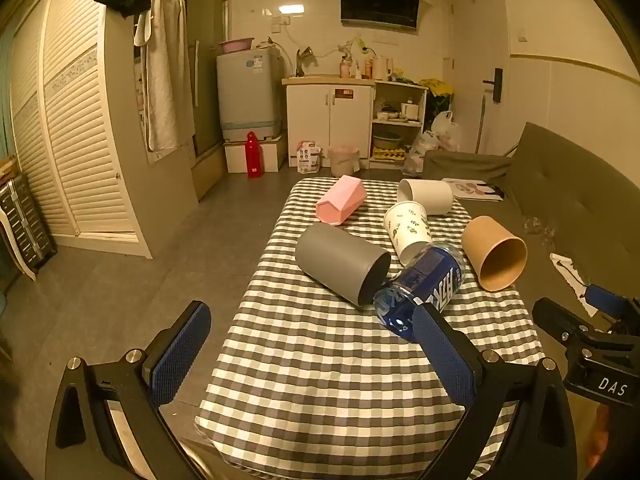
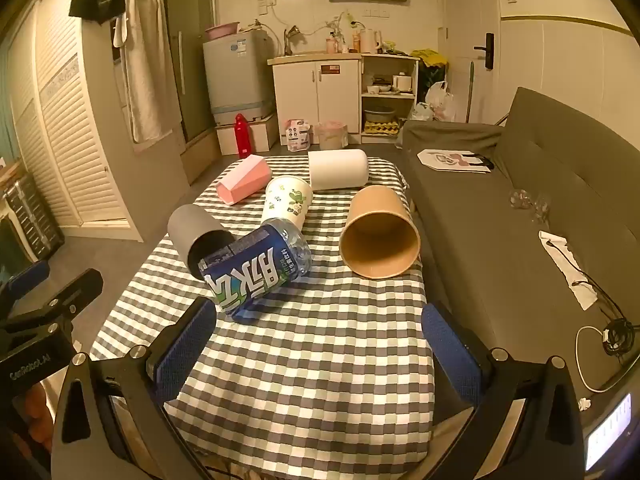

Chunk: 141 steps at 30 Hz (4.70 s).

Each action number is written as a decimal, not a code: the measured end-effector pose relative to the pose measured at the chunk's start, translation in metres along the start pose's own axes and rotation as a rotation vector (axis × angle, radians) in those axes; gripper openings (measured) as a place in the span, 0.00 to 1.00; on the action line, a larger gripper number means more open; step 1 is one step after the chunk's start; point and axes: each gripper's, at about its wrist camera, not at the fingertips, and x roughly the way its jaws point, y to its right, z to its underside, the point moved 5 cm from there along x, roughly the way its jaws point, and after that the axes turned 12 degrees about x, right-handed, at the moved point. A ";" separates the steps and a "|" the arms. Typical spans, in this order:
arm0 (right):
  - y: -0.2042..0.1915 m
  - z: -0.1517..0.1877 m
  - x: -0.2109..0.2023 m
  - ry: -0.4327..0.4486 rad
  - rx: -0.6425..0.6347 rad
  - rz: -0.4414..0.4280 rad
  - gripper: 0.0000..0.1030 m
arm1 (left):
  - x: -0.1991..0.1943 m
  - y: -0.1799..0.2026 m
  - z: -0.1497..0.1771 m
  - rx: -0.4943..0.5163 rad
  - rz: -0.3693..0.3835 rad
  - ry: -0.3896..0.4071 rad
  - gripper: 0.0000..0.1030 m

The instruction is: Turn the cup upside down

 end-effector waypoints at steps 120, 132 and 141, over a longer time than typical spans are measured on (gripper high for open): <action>0.046 -0.110 0.161 -0.420 -0.023 0.171 1.00 | 0.121 -0.003 -0.061 -0.034 0.009 -0.136 1.00; 0.055 -0.082 0.213 -0.573 0.054 0.141 0.79 | 0.149 -0.003 -0.047 -0.039 0.047 -0.191 1.00; 0.038 -0.085 0.166 -0.512 0.046 0.137 0.79 | 0.121 -0.017 -0.052 -0.066 0.041 -0.152 1.00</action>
